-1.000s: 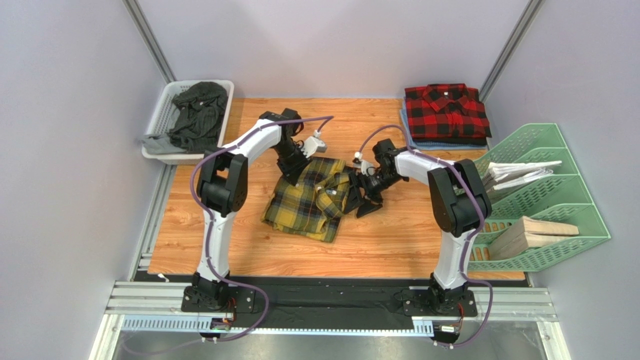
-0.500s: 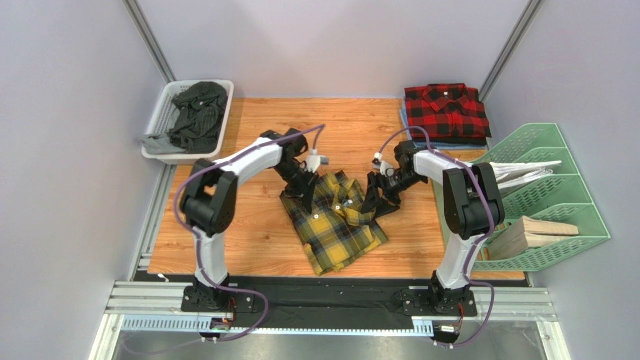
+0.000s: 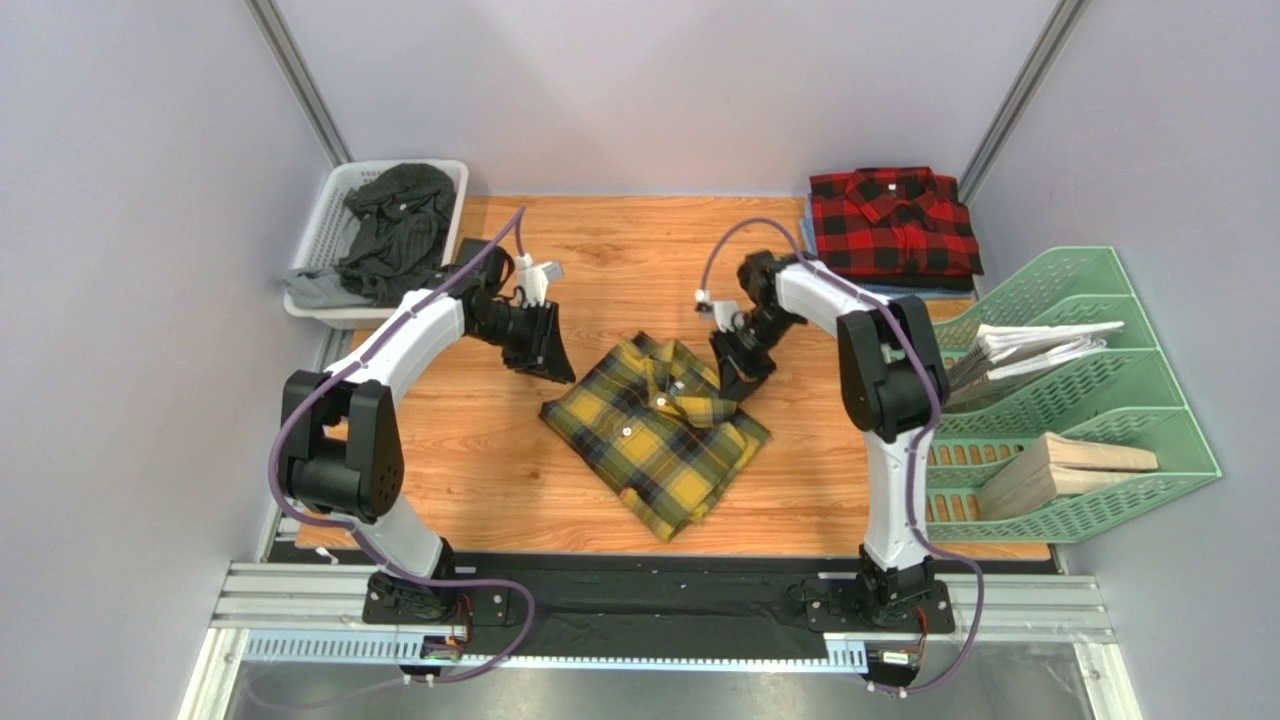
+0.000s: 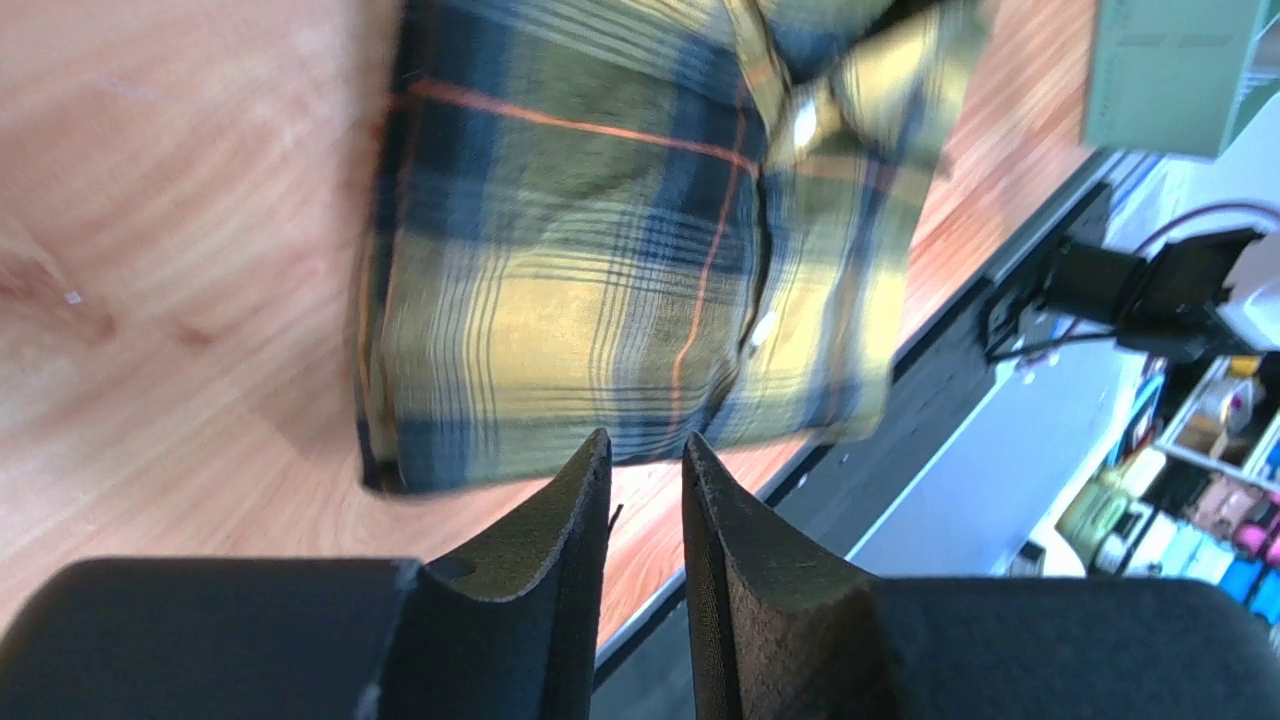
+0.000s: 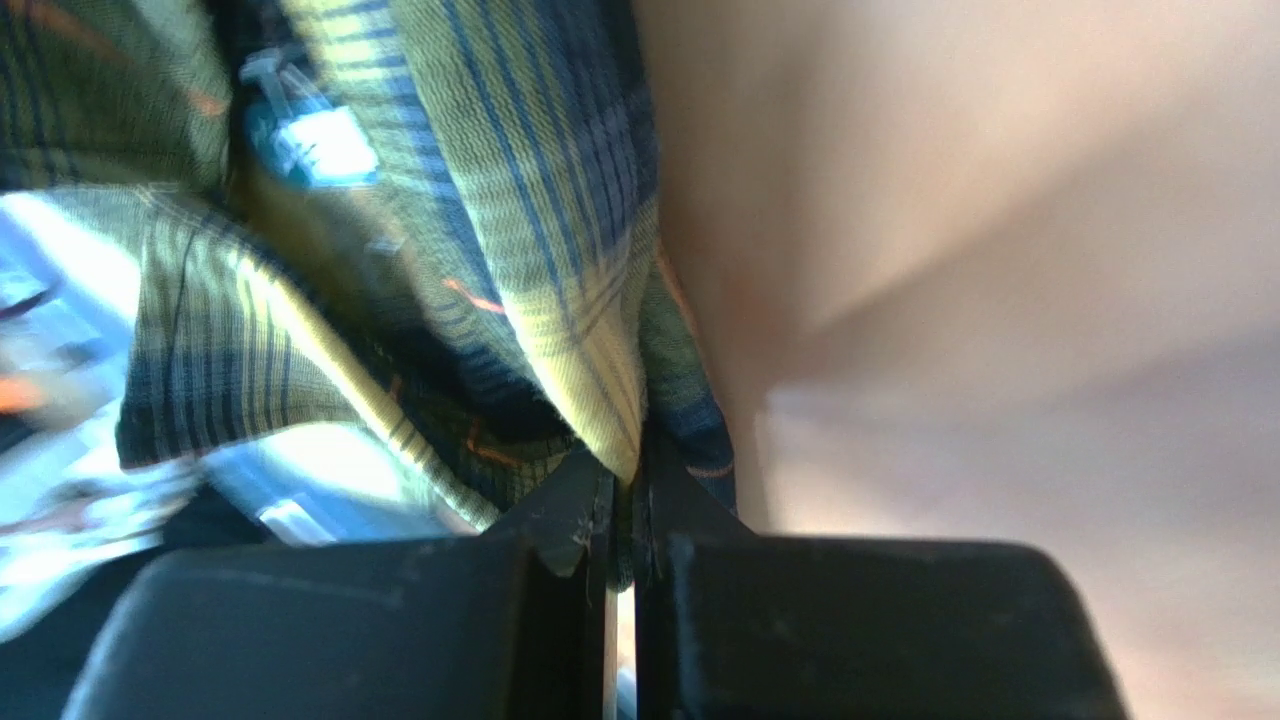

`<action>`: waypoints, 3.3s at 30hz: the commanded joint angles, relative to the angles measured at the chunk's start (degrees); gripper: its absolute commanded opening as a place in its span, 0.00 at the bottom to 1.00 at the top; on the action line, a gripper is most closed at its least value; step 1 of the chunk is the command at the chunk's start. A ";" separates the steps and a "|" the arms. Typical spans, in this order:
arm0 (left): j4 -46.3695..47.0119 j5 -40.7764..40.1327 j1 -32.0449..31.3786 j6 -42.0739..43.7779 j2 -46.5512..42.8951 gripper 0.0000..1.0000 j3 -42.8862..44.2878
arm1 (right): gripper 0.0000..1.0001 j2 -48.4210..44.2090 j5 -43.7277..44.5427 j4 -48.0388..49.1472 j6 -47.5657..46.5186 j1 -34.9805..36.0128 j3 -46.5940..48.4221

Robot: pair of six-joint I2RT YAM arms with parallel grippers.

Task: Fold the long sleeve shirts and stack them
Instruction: Fold the shirt

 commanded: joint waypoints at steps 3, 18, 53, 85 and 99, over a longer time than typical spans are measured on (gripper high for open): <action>-1.65 1.52 1.42 8.24 -2.72 0.33 -3.78 | 0.06 8.93 8.09 -0.15 -15.76 5.68 24.49; 1.17 3.19 6.26 7.64 10.71 0.32 5.52 | 0.41 -9.07 -5.34 -0.07 4.51 -5.65 9.60; 0.72 3.72 4.50 10.28 25.40 0.48 16.25 | 0.46 -5.91 -10.10 18.75 22.11 -5.12 -12.22; 1.15 3.81 3.79 7.91 24.43 0.00 17.12 | 0.00 -9.09 -2.90 14.53 15.25 -7.85 -9.34; 1.51 0.89 3.88 6.05 27.61 0.27 22.58 | 0.06 -0.38 0.89 16.20 17.10 -7.85 3.33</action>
